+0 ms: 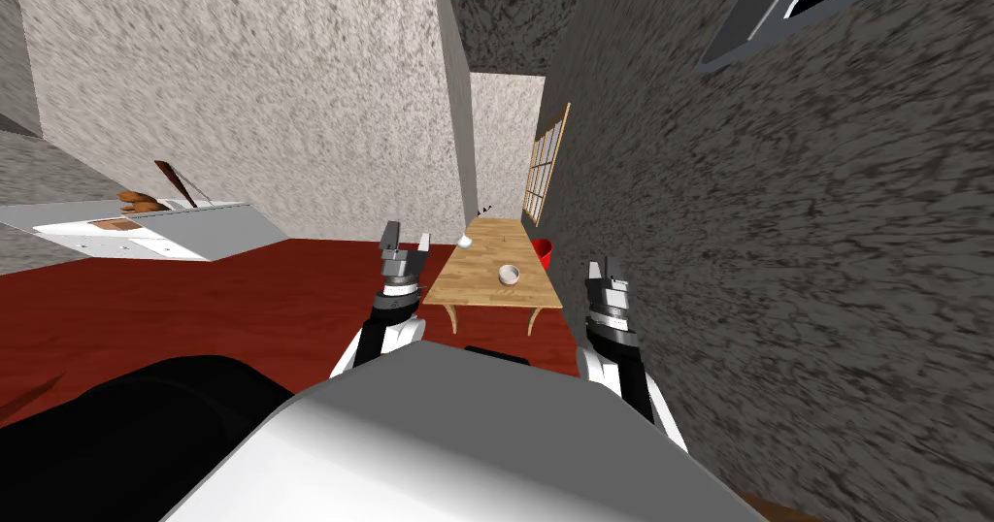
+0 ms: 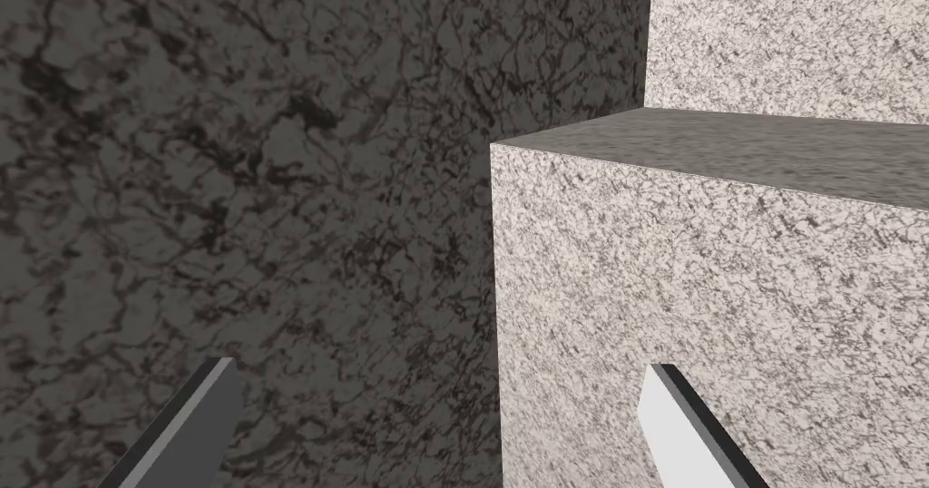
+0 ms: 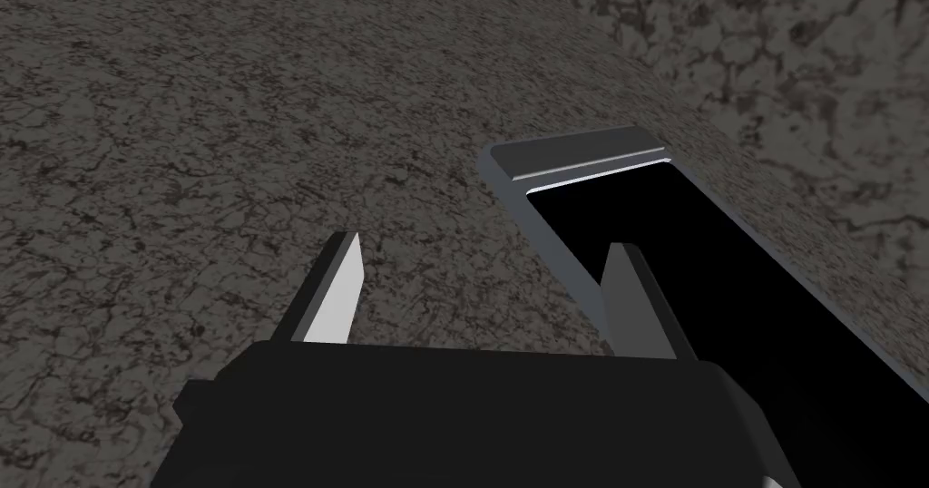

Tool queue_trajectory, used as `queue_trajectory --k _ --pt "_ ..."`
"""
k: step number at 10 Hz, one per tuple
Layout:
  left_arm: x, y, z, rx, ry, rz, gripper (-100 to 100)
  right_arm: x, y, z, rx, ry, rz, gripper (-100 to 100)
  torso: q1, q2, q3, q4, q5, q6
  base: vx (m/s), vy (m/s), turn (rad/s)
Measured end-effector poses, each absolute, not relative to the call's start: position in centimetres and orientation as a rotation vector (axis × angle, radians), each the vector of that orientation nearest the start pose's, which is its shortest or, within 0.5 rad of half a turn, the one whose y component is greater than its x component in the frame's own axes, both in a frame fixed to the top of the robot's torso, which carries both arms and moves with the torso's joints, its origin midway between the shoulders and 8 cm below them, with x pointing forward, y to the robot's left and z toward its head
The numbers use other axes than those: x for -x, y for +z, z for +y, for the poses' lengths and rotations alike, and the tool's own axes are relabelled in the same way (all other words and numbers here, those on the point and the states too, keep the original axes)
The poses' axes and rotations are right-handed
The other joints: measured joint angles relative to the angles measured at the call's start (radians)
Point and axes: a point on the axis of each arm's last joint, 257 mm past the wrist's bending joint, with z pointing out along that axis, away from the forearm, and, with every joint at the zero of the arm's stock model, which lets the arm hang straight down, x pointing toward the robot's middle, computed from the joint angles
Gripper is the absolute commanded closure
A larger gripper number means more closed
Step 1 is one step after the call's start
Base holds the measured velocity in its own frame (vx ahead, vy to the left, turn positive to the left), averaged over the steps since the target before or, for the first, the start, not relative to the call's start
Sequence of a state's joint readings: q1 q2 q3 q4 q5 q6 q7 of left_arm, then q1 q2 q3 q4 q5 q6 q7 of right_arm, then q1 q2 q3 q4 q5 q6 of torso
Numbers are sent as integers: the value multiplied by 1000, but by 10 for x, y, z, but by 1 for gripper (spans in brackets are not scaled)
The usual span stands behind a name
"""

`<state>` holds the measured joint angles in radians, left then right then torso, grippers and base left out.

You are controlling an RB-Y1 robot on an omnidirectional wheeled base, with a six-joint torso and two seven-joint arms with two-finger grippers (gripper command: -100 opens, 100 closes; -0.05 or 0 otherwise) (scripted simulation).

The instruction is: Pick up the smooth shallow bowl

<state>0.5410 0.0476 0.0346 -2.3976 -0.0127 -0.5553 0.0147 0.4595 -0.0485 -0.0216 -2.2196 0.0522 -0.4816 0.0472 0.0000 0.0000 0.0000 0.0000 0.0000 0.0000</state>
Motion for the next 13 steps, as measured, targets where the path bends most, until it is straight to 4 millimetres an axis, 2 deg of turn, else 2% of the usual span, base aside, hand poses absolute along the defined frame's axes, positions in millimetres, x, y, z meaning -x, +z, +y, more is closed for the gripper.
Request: queue_trajectory --k 2,6,10,12,13 --pt "-306 73 276 502 -1296 564 0 -363 -2 -278 -594 1181 767 -100 -3 1 0 0 -1 0 -7 -51 238" --pt "-306 73 276 502 -1296 564 0 -367 -32 -286 -590 1095 890 -100 -5 1 0 0 -1 0 -16 -63 286" --pt "-306 73 276 502 -1296 564 0 -367 -78 -303 -594 967 1062 -100 -5 0 0 0 -1 -1 -20 -64 388" --pt "-306 73 276 502 -1296 564 0 -367 -107 -314 -599 891 1165 -100 -4 0 0 0 -1 0 -26 -43 436" --pt "-306 73 276 502 -1296 564 0 -364 -120 -318 -604 852 1220 -100 -4 0 0 0 -1 0 -4 -14 89"
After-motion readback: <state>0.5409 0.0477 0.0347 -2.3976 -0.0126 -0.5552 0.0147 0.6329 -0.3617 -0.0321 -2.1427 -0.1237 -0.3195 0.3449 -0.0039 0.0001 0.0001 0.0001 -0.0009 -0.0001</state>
